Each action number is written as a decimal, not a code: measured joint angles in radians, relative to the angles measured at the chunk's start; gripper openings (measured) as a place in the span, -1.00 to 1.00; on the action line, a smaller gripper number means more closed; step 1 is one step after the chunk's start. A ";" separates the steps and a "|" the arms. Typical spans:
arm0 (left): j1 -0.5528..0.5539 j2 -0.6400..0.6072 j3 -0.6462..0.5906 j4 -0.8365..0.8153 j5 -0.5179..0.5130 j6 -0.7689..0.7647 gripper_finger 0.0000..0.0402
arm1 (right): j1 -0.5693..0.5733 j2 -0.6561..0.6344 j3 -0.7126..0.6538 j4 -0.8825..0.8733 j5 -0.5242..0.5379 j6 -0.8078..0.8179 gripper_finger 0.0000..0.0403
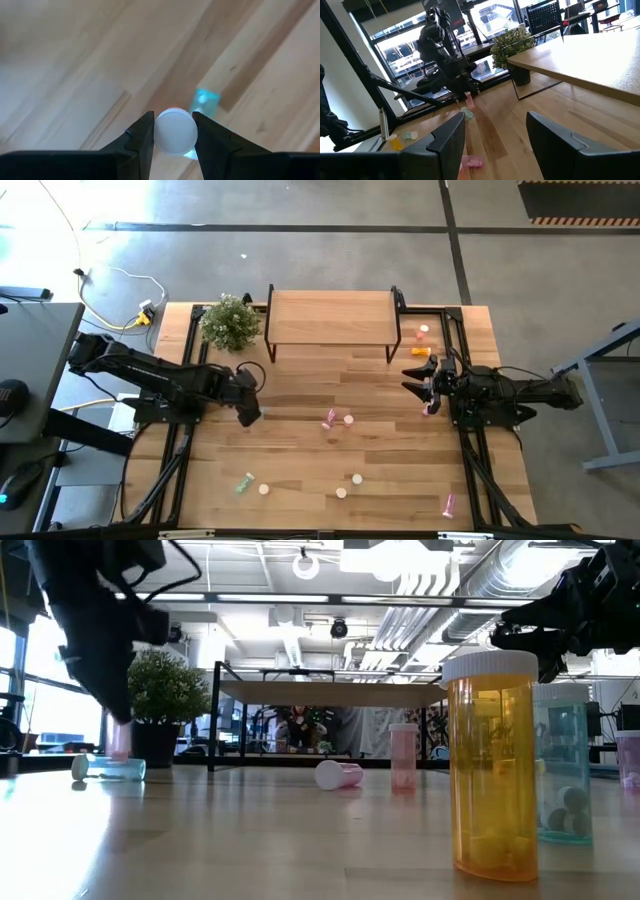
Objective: Pick and place medicine bottles onto shelf by color
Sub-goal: Put the middle left pink pill bottle on the shelf
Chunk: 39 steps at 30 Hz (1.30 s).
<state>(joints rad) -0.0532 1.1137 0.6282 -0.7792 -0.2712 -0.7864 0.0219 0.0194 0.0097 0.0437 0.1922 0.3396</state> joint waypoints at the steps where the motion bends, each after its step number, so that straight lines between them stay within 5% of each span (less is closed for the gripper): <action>1: 0.000 0.000 0.014 0.000 -0.001 0.012 -0.45 | 0.000 0.000 0.000 0.000 0.000 -0.001 0.00; 16: 0.093 0.001 0.330 0.000 0.002 0.306 -0.45 | 0.000 0.000 0.000 0.000 0.000 0.000 0.00; 31: 0.481 0.009 0.552 0.026 0.060 0.757 -0.45 | 0.000 0.000 0.000 0.000 0.000 0.000 0.00; 39: 0.650 0.153 0.692 0.023 0.105 0.933 -0.45 | 0.000 0.000 0.000 0.000 0.000 -0.002 0.00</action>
<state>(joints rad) 0.5969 1.2670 1.3203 -0.7560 -0.1666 0.1469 0.0221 0.0193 0.0097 0.0437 0.1923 0.3378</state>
